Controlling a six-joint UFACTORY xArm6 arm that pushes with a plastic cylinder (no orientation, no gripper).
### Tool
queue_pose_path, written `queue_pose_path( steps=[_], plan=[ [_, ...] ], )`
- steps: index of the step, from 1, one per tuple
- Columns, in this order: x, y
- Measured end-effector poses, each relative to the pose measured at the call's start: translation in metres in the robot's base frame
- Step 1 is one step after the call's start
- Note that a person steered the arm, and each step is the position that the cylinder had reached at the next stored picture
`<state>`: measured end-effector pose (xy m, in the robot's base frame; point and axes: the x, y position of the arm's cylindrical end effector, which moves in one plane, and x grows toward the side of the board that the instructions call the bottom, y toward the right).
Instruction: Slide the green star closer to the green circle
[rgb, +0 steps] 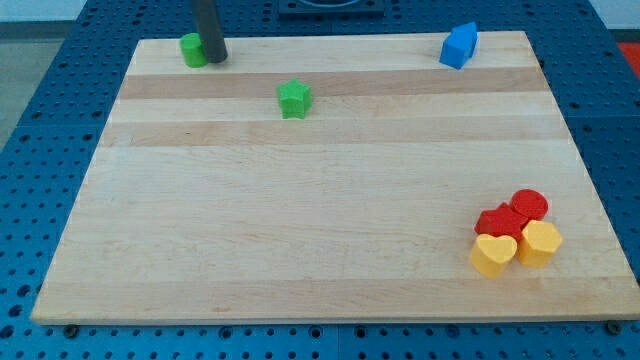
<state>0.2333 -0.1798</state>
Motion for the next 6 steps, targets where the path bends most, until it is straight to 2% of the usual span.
queue_pose_path(
  steps=[1,4,6],
  plan=[
    [0.004,0.012],
    [0.070,0.152],
    [0.111,0.182]
  ],
)
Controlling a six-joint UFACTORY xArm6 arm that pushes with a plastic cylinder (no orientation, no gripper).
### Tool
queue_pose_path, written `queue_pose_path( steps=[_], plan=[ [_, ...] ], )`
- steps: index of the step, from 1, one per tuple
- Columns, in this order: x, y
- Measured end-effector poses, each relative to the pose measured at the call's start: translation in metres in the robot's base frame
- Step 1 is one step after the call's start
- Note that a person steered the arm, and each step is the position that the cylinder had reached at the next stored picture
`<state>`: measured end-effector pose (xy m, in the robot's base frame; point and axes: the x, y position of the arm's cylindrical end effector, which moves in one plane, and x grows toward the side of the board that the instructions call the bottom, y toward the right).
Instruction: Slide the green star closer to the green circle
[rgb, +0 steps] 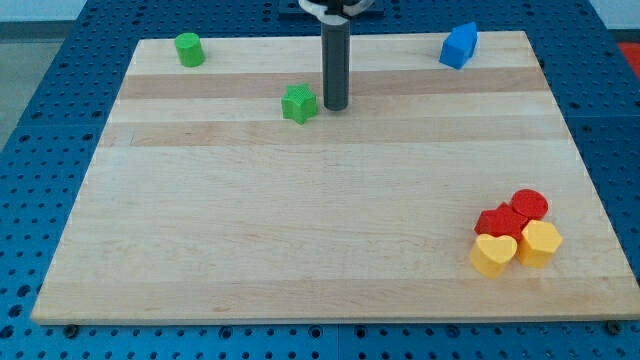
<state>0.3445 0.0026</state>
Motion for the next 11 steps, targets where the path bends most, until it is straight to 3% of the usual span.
queue_pose_path(
  steps=[7,11],
  plan=[
    [0.029,-0.149],
    [-0.031,-0.148]
  ],
)
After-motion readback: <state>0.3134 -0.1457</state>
